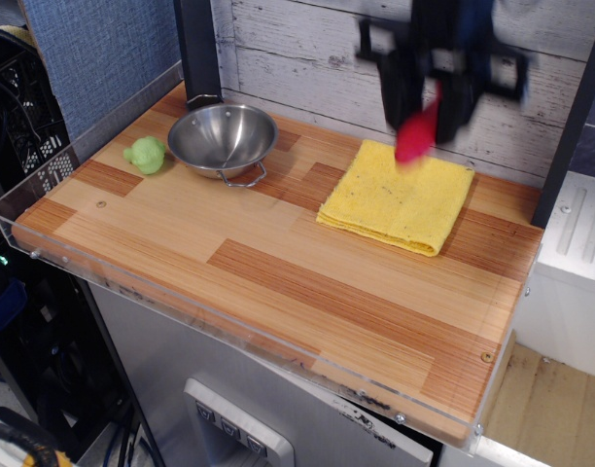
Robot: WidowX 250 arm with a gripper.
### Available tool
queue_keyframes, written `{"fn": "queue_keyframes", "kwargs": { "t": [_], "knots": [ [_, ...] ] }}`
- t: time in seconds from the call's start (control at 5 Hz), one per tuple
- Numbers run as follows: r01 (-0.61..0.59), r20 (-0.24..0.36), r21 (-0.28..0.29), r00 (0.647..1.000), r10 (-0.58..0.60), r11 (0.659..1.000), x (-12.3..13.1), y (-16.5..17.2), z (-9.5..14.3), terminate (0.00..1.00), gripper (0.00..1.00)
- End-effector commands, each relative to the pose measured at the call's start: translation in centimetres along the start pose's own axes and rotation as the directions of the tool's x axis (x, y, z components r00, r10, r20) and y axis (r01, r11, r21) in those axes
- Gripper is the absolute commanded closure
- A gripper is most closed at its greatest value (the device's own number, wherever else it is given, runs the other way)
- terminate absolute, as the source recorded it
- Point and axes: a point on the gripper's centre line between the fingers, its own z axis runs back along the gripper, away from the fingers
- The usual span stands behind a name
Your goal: Pick up the spoon and put it on the yellow cloth
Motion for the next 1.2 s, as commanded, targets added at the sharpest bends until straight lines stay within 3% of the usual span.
{"fn": "queue_keyframes", "kwargs": {
  "t": [0.0,0.2,1.0],
  "knots": [
    [-0.014,-0.078,0.074,0.997,0.020,0.997,2.9,3.7,-4.0,0.00,1.00],
    [0.008,-0.153,0.080,0.988,0.005,0.997,1.9,3.6,-7.0,0.00,1.00],
    [-0.068,-0.321,0.049,0.944,0.080,0.996,1.0,4.2,-12.5,0.00,1.00]
  ]
}}
